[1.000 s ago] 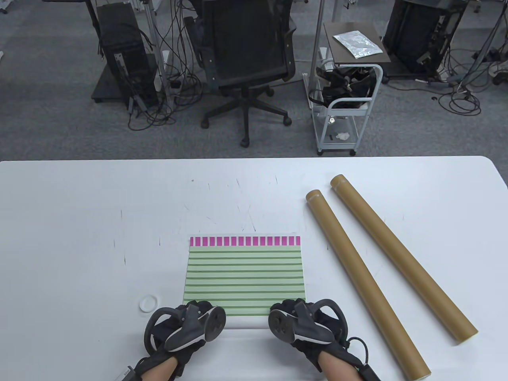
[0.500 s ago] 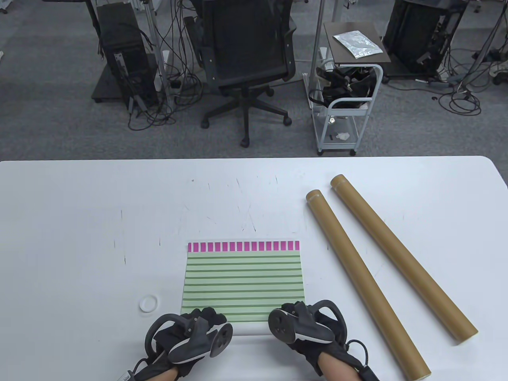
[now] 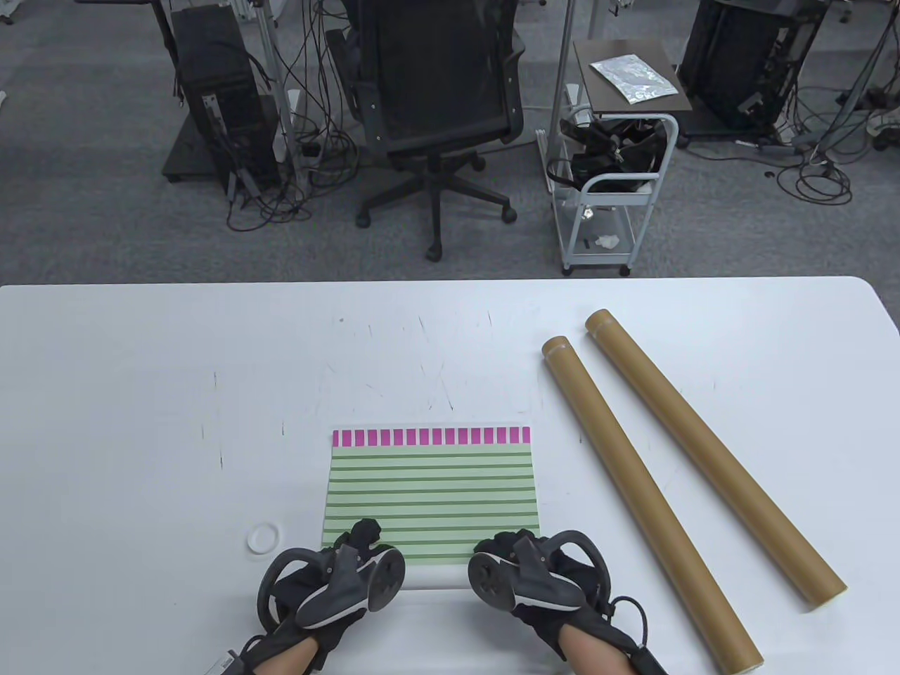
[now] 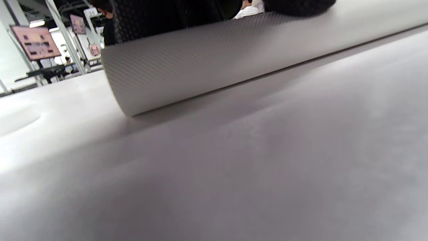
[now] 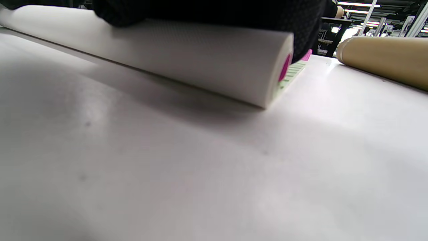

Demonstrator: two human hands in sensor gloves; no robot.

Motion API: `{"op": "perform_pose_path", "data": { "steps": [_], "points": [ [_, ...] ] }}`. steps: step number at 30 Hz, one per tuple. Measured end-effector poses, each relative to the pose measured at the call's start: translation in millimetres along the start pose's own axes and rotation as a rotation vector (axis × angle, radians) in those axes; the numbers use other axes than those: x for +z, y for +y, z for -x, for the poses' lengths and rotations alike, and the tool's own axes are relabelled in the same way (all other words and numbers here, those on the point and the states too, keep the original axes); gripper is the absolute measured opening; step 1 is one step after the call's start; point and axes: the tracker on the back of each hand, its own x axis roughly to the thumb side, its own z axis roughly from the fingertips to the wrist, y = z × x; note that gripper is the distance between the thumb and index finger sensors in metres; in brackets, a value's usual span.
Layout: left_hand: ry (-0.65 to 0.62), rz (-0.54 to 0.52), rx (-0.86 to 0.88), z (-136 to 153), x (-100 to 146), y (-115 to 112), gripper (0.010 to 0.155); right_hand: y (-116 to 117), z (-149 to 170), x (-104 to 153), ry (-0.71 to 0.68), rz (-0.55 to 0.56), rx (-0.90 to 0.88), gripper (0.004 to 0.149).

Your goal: Roll up mouse pads and store in mailing tubes

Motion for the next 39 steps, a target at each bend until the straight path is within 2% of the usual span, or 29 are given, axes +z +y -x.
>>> {"op": "perform_pose_path", "data": {
  "steps": [2,4,6,8,9,11,15,17,21,27,31,33,35,39],
  "points": [
    [-0.005,-0.053,-0.044,-1.7,3.6,0.6,0.043,-0.4,-0.1,-0.4,0.000,-0.001,-0.002,0.048],
    [-0.024,-0.041,-0.039,-1.5,5.1,2.0,0.046,-0.6,-0.6,-0.5,-0.001,-0.003,0.003,0.048],
    [-0.039,0.002,0.000,-0.8,5.1,0.2,0.059,-1.2,-1.1,-0.5,-0.001,-0.003,0.014,0.048],
    [-0.027,-0.027,-0.056,-1.4,4.7,-0.3,0.057,-4.3,-2.8,2.2,-0.015,0.024,0.017,0.048],
    [-0.031,-0.033,-0.071,-2.4,4.1,0.1,0.056,-8.2,-4.8,5.3,-0.024,0.083,0.026,0.048],
    [-0.030,-0.030,-0.069,-2.9,3.6,0.2,0.055,-12.5,-8.2,6.0,-0.034,0.098,0.035,0.050],
    [-0.028,-0.028,-0.054,-0.8,1.7,-0.5,0.052,-5.8,-11.2,-0.8,-0.015,0.058,0.112,0.054],
    [-0.033,-0.029,-0.059,-1.1,1.7,1.3,0.052,-6.1,-10.5,-2.0,-0.013,0.042,0.088,0.053],
    [-0.081,0.039,0.011,1.9,4.5,4.0,0.051,-7.4,-10.3,2.0,-0.047,0.002,0.020,0.052],
    [-0.099,0.030,-0.067,-6.6,8.2,4.0,0.050,-4.0,-6.5,-0.1,-0.027,0.014,-0.017,0.050],
    [-0.083,-0.008,-0.052,-5.8,9.9,3.9,0.057,-3.3,-4.4,-2.8,-0.017,0.013,-0.028,0.049],
    [-0.039,-0.013,0.021,0.1,6.6,3.9,0.051,-3.5,-2.4,-1.1,-0.021,0.024,-0.046,0.049],
    [-0.025,0.037,0.133,4.4,3.3,3.2,0.048,-4.5,-1.5,1.6,-0.033,0.016,-0.078,0.049],
    [-0.014,0.028,0.073,3.6,1.4,2.8,0.048,-7.4,-3.8,7.2,-0.042,0.060,-0.009,0.053]
  ]
}}
